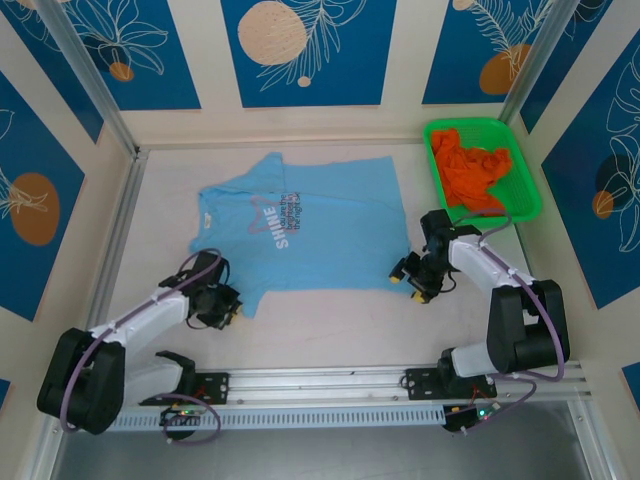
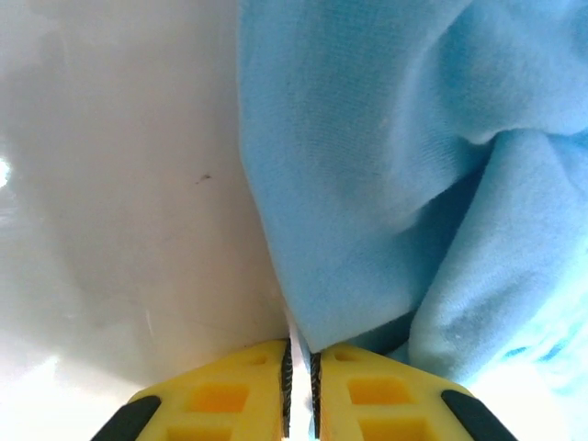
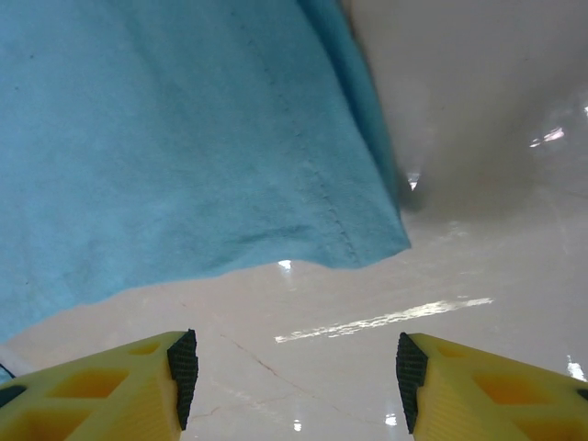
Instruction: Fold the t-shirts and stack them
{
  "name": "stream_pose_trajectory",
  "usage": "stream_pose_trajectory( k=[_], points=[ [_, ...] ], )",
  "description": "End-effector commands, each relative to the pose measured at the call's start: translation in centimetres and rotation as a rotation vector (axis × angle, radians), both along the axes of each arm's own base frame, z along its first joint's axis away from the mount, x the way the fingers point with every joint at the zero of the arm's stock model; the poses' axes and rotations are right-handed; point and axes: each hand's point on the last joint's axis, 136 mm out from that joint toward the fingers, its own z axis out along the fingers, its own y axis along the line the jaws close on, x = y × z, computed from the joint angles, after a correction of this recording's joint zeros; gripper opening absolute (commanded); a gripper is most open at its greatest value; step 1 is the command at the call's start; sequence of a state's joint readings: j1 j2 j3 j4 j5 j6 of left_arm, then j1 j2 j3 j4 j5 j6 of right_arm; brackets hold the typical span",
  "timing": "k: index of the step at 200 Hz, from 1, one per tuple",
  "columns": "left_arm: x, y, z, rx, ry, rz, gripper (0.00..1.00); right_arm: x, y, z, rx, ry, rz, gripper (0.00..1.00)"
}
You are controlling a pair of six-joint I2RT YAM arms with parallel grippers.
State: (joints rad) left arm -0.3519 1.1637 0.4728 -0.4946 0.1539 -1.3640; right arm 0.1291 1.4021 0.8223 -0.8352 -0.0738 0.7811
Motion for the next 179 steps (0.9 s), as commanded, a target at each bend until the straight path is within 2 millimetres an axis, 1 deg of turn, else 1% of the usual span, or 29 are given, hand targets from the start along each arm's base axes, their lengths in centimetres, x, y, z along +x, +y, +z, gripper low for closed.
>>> stream_pose_trajectory(
  k=[1, 24, 50, 94, 114, 137, 162, 179],
  points=[
    [1.2, -0.4, -0.1, 0.018, -0.025, -0.026, 0.10, -0.7, -0.5, 0.2, -0.005, 0.017, -0.011, 0.62],
    [1.3, -0.2, -0.1, 0.047, -0.013, -0.049, 0.00, -0.5, -0.8, 0.3, -0.008, 0.012, -0.020, 0.62],
    [1.0, 0.5, 0.6, 0.092, -0.014, -0.079, 0.00, -0.4, -1.3, 0.2, -0.012, 0.016, -0.033, 0.62],
    [0.5, 1.7, 3.8, 0.159, -0.040, -0.153, 0.00, -0.3, -2.9, -0.1, 0.004, 0.025, -0.096, 0.63],
    [-0.5, 2.0, 4.7, 0.171, -0.029, -0.185, 0.00, -0.1, -2.9, -0.3, 0.021, 0.028, -0.110, 0.63],
    [-1.9, 2.4, 5.2, 0.169, 0.002, -0.206, 0.00, 0.0, -2.6, -0.7, 0.041, 0.045, -0.116, 0.61],
    [-3.9, 2.7, 5.8, 0.158, 0.035, -0.221, 0.00, 0.1, -2.4, -1.5, 0.054, 0.066, -0.122, 0.57],
    [-5.6, 3.4, 6.1, 0.174, 0.078, -0.228, 0.00, 0.2, -2.3, -2.0, 0.062, 0.081, -0.127, 0.54]
  ],
)
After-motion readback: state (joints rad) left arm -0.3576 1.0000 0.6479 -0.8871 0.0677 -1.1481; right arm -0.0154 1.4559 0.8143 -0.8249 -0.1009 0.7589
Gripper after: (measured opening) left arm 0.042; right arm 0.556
